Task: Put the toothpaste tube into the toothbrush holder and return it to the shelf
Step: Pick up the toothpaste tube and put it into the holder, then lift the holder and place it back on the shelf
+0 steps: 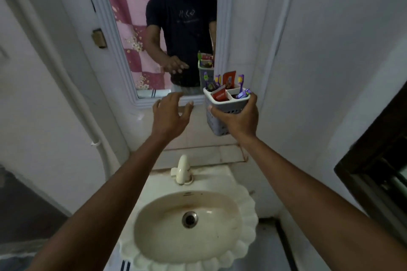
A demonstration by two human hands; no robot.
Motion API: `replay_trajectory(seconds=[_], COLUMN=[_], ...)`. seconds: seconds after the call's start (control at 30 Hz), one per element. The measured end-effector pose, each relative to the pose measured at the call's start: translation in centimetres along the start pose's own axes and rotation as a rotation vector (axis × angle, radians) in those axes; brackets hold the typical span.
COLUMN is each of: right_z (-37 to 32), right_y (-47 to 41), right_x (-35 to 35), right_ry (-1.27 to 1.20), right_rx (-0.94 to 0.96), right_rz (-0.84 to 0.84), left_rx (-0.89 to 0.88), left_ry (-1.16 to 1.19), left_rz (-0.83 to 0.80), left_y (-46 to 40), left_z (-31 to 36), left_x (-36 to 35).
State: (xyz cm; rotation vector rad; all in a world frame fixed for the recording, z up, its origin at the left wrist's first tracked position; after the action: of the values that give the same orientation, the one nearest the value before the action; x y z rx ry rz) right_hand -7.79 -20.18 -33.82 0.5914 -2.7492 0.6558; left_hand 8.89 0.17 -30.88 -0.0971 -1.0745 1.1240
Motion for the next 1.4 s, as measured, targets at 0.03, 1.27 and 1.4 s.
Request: replay_trajectory(seconds=[0.03, 1.27, 1.4], right_z=[-2.0, -47.6, -48.7], right_y=[-0.9, -18.8, -20.8], right_x=[1.3, 27.3, 26.5], right_ry=[-0.014, -0.208, -0.161], right_rx=[0.038, 0.527, 0.525], right_rz=[0.035, 0.480, 0.503], left_rx=[-0.024, -0.298, -0.266], left_ry=[0.001, -0.188, -0.235], left_rz=[0.021, 0.381, 0.351], left_y=[-1.1, -30.5, -31.2], left_z=[1.4, 30.4, 29.3], left_x=[1.1, 25.2, 23.7])
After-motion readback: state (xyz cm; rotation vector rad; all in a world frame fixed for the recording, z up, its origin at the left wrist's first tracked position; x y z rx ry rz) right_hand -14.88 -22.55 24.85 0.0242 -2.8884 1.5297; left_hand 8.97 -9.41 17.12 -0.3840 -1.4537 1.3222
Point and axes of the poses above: each hand's wrist, its own y-axis away from the middle knuckle, its own x-axis out of the back of the hand, z = x × y, the point moved 10 cm from there along -y, towards the middle knuckle, and after that the axes turned 6 degrees about y, right-handed, at the moved point
